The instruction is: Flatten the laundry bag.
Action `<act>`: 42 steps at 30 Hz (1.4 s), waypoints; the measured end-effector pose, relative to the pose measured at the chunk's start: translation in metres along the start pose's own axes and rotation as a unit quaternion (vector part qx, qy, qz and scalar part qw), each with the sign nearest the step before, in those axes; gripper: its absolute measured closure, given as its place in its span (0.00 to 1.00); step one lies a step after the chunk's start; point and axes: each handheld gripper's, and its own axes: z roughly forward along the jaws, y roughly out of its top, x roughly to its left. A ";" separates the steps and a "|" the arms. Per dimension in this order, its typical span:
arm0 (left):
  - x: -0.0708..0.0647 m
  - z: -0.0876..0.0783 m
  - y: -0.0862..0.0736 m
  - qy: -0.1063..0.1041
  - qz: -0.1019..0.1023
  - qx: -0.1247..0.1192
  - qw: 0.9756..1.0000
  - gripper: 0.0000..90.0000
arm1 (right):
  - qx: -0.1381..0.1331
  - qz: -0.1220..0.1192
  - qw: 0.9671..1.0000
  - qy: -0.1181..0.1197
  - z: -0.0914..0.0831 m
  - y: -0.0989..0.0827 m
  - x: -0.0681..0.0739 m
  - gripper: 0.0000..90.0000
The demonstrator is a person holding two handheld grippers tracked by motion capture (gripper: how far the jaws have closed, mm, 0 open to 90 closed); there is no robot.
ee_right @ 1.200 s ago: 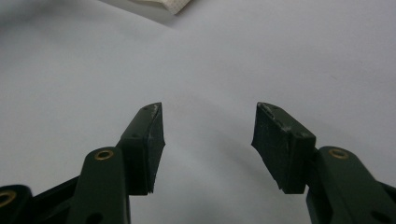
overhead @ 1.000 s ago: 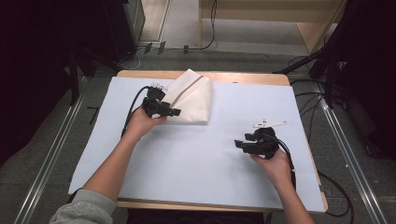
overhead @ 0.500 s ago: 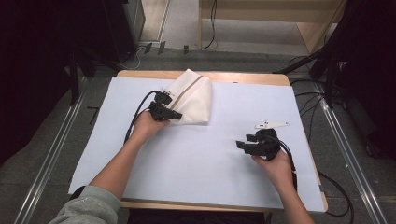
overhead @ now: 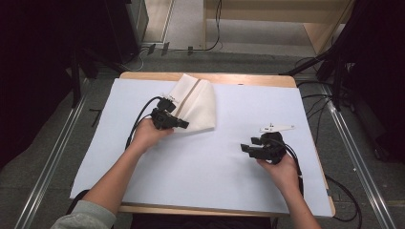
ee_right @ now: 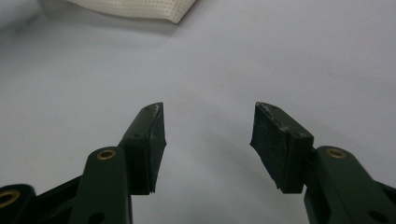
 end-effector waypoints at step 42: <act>0.005 -0.073 -0.067 0.066 -0.038 -0.059 0.995 0.58 | 0.023 -0.086 0.994 0.060 0.034 0.047 0.089 0.68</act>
